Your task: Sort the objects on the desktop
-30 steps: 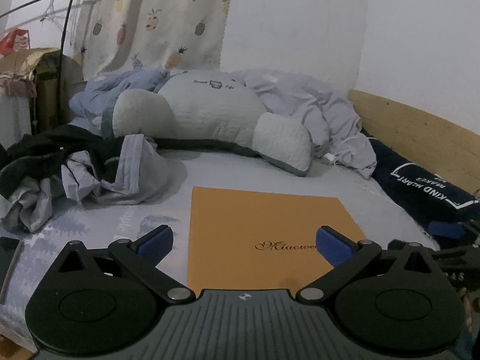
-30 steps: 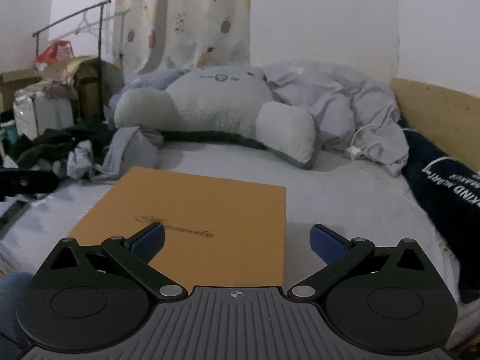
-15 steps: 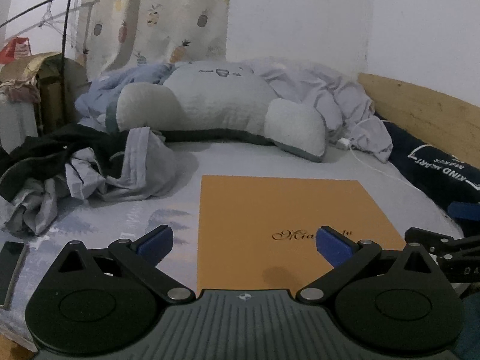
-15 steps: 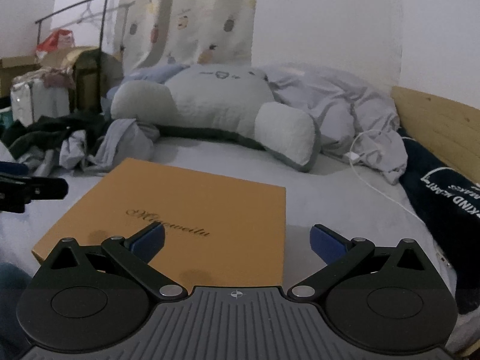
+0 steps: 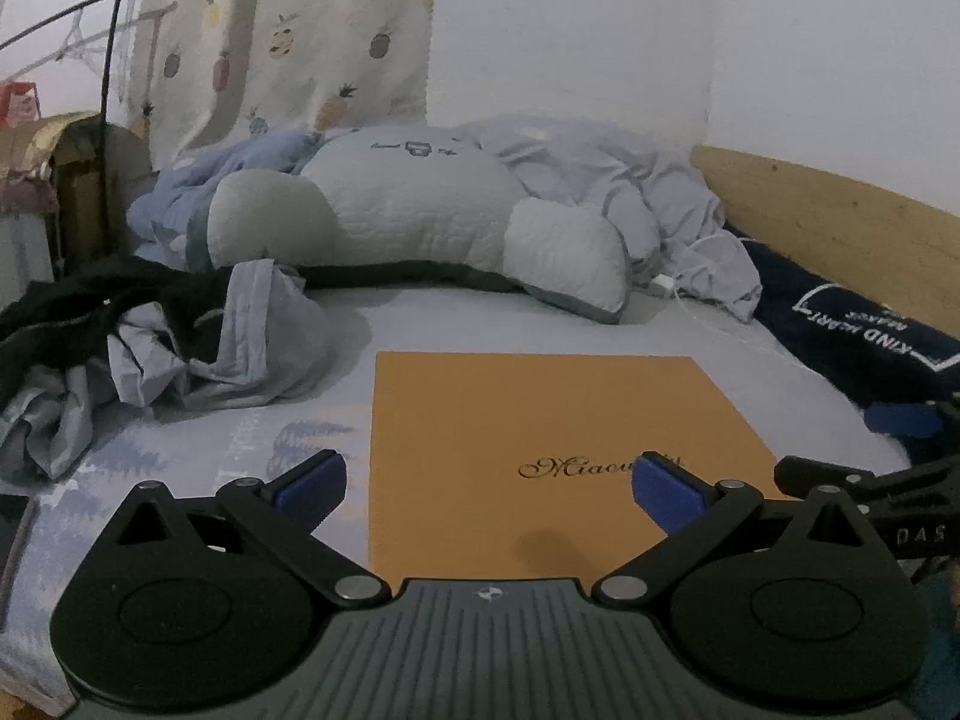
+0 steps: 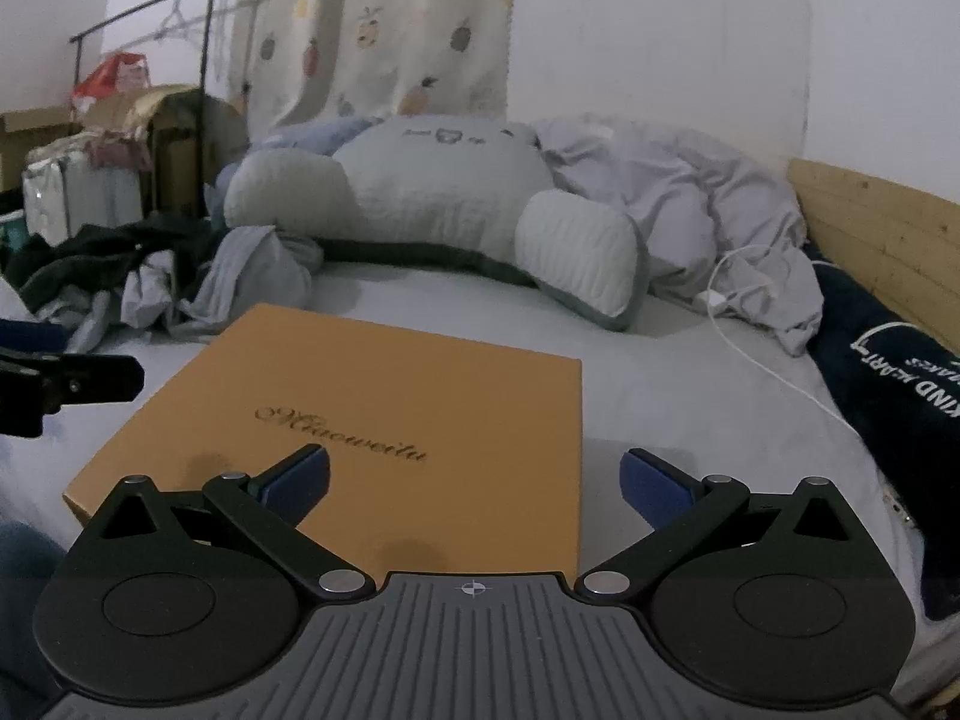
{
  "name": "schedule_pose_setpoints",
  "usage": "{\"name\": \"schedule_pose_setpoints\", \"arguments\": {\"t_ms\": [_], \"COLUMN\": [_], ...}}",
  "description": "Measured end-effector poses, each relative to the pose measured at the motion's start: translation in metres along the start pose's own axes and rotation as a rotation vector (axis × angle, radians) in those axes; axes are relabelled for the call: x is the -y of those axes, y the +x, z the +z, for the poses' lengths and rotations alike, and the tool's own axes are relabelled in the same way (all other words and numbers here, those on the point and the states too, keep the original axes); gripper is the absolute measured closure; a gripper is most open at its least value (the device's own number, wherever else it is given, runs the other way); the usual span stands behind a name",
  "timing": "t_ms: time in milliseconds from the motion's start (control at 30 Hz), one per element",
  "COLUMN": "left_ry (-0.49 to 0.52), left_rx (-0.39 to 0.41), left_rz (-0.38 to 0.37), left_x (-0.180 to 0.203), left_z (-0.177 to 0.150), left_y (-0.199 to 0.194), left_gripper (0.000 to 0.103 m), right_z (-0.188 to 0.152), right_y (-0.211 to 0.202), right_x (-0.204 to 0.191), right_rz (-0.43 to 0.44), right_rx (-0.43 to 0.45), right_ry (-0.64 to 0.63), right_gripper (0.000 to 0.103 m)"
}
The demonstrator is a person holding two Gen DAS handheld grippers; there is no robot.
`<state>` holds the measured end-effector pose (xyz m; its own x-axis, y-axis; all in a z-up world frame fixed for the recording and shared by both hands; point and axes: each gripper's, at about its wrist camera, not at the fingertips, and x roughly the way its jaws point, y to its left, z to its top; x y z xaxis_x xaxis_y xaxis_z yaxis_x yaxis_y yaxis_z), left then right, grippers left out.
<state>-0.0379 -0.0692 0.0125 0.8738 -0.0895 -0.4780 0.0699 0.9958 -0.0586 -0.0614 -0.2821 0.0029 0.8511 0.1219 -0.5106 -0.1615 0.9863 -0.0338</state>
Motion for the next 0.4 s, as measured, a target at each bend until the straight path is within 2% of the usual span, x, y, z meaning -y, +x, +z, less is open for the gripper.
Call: {"name": "schedule_pose_setpoints", "arguments": {"t_ms": [400], "left_ry": [0.009], "left_rx": [-0.020], "left_rz": [0.017], "left_x": [0.0013], "left_z": [-0.0006], "left_y": [0.0021], "left_gripper": [0.000], "right_z": [-0.0012], "right_y": [0.0002], "right_x": [0.0024], "right_rz": [0.001], "right_rx": [-0.007], "right_ry": [0.006], "right_gripper": [0.000]}}
